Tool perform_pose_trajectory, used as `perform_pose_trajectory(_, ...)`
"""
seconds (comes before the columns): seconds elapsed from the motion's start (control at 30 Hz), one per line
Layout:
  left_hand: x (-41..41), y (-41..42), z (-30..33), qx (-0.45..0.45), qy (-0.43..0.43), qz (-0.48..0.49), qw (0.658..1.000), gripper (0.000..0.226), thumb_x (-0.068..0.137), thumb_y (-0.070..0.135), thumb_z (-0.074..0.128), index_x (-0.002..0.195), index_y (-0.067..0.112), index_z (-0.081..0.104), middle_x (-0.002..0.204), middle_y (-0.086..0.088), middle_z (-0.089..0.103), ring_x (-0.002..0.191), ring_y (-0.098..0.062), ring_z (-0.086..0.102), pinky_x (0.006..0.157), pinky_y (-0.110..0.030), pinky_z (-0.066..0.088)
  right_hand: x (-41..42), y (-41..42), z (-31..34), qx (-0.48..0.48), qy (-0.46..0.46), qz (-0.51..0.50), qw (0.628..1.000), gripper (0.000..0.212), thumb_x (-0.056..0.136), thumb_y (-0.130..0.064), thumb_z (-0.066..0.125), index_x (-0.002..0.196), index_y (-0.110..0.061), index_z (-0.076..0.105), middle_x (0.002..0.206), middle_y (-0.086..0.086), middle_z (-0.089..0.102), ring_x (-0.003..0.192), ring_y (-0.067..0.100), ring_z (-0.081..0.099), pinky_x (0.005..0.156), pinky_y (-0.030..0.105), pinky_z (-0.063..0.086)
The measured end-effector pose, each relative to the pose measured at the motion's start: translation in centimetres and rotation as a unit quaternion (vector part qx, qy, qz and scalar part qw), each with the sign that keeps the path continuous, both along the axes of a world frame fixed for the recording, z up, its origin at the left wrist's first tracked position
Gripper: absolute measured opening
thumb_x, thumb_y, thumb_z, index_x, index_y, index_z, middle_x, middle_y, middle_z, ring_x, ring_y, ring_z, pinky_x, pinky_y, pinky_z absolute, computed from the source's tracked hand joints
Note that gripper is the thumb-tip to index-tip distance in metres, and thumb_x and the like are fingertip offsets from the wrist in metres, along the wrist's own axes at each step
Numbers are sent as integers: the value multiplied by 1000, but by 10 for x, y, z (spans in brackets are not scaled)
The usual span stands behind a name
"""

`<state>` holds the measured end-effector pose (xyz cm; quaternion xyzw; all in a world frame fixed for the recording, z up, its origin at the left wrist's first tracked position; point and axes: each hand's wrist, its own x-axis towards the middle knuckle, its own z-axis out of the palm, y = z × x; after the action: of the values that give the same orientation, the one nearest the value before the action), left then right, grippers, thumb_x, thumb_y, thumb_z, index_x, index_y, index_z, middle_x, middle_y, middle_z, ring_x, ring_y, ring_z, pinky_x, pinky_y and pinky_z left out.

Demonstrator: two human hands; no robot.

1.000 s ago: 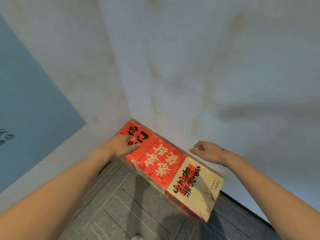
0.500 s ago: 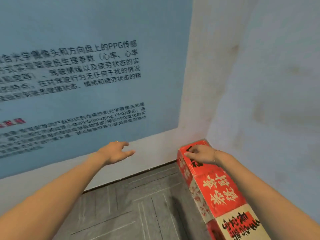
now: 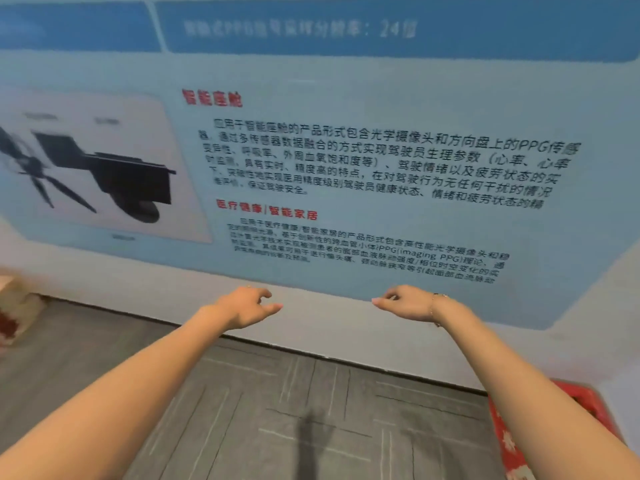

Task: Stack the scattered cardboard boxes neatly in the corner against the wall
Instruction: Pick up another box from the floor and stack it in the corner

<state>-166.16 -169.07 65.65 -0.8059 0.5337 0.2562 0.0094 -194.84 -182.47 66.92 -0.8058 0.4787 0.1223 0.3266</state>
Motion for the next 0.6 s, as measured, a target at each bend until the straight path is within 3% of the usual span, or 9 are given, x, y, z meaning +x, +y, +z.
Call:
perform_pose_trajectory(0.23,127,87,17,-18,-6,128,992,64,93,57,41,141,14,42,140,-11,50,128,-26,47,107,-37,36,172,21,9,-31,-7,150,988,49,92,-53,42,123,-18,56,132,3,54,115,21,54,99,41,45)
perform_pose_trajectory(0.4,204,140,22,-26,-9,217,976,70,90,65,38,139,16,46,141,-7,51,129,-24,47,108,-37,37,282,23,20,-43,-18,231,972,47,93,-50,44,123,-16,58,129,3,57,114,21,56,98,34,43)
perform_pose_trajectory(0.53,252,172,28,-30,-15,279,960,63,95,57,37,139,13,46,142,-8,49,132,-24,44,108,-31,34,369,26,25,-59,-23,296,953,30,89,-54,46,100,-29,59,109,0,61,100,20,60,88,43,52)
perform_pose_trajectory(0.6,277,186,30,-39,-10,321,946,63,95,57,38,138,12,46,142,-8,49,132,-24,44,109,-32,34,416,28,27,-69,-24,337,939,30,89,-54,46,99,-29,59,106,0,60,97,20,60,85,45,54)
